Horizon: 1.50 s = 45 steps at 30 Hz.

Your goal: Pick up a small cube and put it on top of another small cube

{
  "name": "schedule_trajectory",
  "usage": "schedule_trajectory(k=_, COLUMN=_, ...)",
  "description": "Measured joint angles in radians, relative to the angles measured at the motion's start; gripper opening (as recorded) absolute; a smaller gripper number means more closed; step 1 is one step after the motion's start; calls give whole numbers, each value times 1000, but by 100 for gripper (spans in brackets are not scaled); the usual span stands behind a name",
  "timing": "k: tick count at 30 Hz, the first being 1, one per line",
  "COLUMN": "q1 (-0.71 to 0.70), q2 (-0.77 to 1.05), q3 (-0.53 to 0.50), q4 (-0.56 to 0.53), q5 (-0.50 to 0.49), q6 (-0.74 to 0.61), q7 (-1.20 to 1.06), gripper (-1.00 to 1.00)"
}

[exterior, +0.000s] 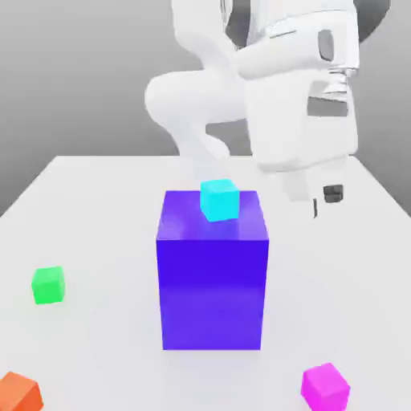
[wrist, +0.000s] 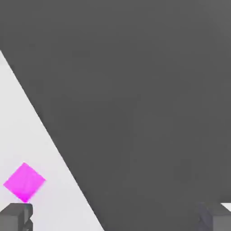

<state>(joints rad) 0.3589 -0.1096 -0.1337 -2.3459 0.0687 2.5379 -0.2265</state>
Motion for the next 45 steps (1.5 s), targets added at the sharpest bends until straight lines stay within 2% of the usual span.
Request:
schedule_trajectory(k=7, q1=44, q2=204, q3=27, q4=-14, q5=21, q6=70, q7=-304, gripper=0)
schedule_trajectory(k=13, q1=43, q2=376, q3=73, q4=-26, q5=-15, q6=132, q7=-525, gripper=0)
schedule_trajectory(k=18, q1=33, q2=545, q3=97, q4=-3, q5=-26, q6=247, q7=-584, gripper=0)
schedule_trajectory(k=19, q1=30, q2=577, q3=100, q4=3, q5=-24, q6=272, q7=-587, gripper=-100)
schedule_trajectory(k=26, q1=29, q2=584, q3=101, q4=5, q5=-24, q6=275, q7=-588, gripper=-100)
schedule_trajectory(k=31, q1=35, q2=444, q3=88, q4=-24, q5=-34, q6=163, q7=-564, gripper=-100)
schedule_trajectory(k=45, q1=-178, q2=395, q3=-171, q4=-62, q5=7, q6=169, q7=-459, gripper=-100)
